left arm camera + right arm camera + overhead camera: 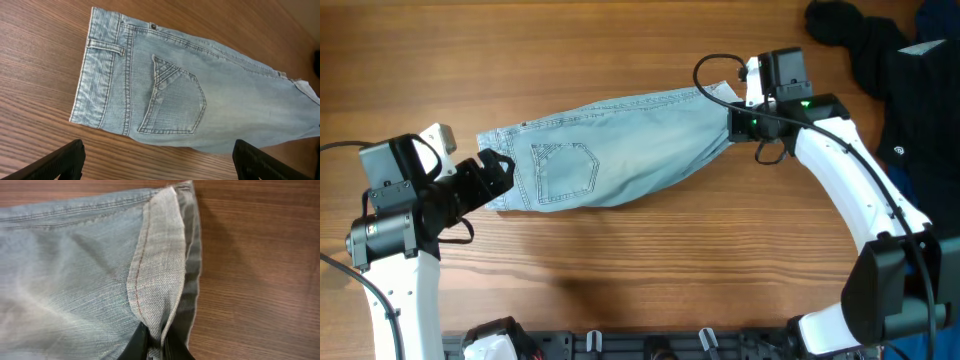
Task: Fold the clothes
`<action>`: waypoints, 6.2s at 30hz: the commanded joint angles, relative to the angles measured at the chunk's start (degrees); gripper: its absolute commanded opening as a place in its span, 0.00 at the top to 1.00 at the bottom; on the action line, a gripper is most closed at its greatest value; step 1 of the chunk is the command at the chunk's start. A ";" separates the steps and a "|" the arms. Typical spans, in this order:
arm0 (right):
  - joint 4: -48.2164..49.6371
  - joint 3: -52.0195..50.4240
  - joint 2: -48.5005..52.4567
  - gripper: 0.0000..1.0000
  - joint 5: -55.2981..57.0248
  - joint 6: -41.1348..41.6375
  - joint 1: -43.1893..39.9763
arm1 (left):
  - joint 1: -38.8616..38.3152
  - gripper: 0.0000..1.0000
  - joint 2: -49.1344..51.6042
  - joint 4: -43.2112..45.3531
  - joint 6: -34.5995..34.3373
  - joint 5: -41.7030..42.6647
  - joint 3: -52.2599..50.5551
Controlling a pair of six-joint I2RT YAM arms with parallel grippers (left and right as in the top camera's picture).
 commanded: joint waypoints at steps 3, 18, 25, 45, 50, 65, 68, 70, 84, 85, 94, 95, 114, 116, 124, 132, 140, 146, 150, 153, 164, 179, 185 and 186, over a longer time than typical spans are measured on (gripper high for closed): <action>2.75 -0.20 -1.70 0.96 -8.46 -7.06 3.89 | -0.42 0.05 1.01 0.66 0.90 -0.37 0.55; 5.81 -0.20 -1.14 0.96 -11.13 -11.39 30.60 | -0.42 0.05 1.01 1.09 0.87 -0.35 0.55; 9.49 -0.20 3.28 0.63 -12.04 -5.68 34.23 | -0.42 0.05 1.01 1.05 0.85 -0.33 0.55; 5.25 -0.04 5.66 0.96 -7.10 6.49 27.19 | -0.42 0.03 1.01 0.63 0.87 -0.33 0.55; 6.64 -0.04 -9.38 0.96 -8.44 6.71 27.28 | -0.42 0.02 1.01 0.66 0.87 -0.33 0.55; 12.68 -0.04 8.28 0.46 -25.18 4.00 33.68 | -0.42 0.02 1.01 0.87 0.87 -0.33 0.55; 14.49 -0.04 -1.42 0.62 -21.27 5.73 29.51 | -0.42 0.02 0.98 0.90 0.87 -0.33 0.55; 14.08 -0.04 -3.17 0.96 -16.06 11.19 26.86 | -0.42 0.02 0.98 0.90 0.87 -0.33 0.55; 23.54 -0.09 22.60 0.94 -34.49 22.95 27.19 | 0.63 0.00 5.60 -5.73 0.31 0.07 0.55; 23.02 -0.09 20.57 0.94 -34.01 22.14 27.19 | 2.49 0.00 8.07 -4.72 0.33 -1.07 0.55; 13.14 -0.09 -6.62 0.26 -17.90 8.52 26.84 | 17.53 0.00 30.71 7.17 3.91 8.07 0.55; 12.00 -0.09 -8.59 0.26 -17.27 6.99 26.36 | 17.70 0.00 32.06 7.69 3.87 8.07 0.55; 7.50 -0.09 -15.06 0.31 -16.28 10.78 22.91 | 7.21 0.32 47.50 18.78 17.09 14.05 0.55; 7.48 -0.09 -15.32 0.32 -16.70 11.23 22.91 | 7.19 0.71 47.50 19.02 17.09 14.29 0.55; 7.32 -0.09 -19.63 0.34 -11.39 7.93 22.91 | 7.19 0.96 46.40 9.55 25.38 35.98 3.98; 5.27 -0.09 -19.76 0.33 -3.89 5.01 22.91 | 7.15 0.96 39.30 -0.02 29.11 36.72 8.90; 0.24 -0.09 -19.76 0.24 -1.49 17.59 16.90 | -11.41 0.96 26.82 -11.65 14.36 2.97 25.94; -4.42 -0.09 -19.76 0.25 -1.68 18.64 9.73 | -32.50 0.96 32.54 -12.04 -0.70 -19.23 25.94; -4.76 -0.09 -19.76 0.24 -1.66 18.67 8.46 | -39.58 0.96 39.30 -11.28 -6.58 -18.69 25.94; -4.76 -0.09 -19.76 0.23 -1.64 18.71 7.67 | -45.24 0.96 43.93 -7.50 -12.50 -13.86 25.94; -5.49 -0.09 -19.76 0.22 -1.09 18.64 7.63 | -58.64 0.44 48.19 1.22 -20.44 -9.05 25.97; -3.32 -0.09 -19.45 0.52 -18.27 0.13 7.67 | -39.19 0.81 29.07 -6.38 -16.96 -9.55 26.10; -11.02 -0.11 -9.81 0.95 -33.11 -21.75 16.57 | -25.90 0.96 29.92 -6.19 -17.14 -12.57 26.03; -10.73 -0.11 -7.89 0.94 -33.07 -23.39 19.04 | -24.59 0.96 30.86 -6.23 -17.11 -12.55 26.03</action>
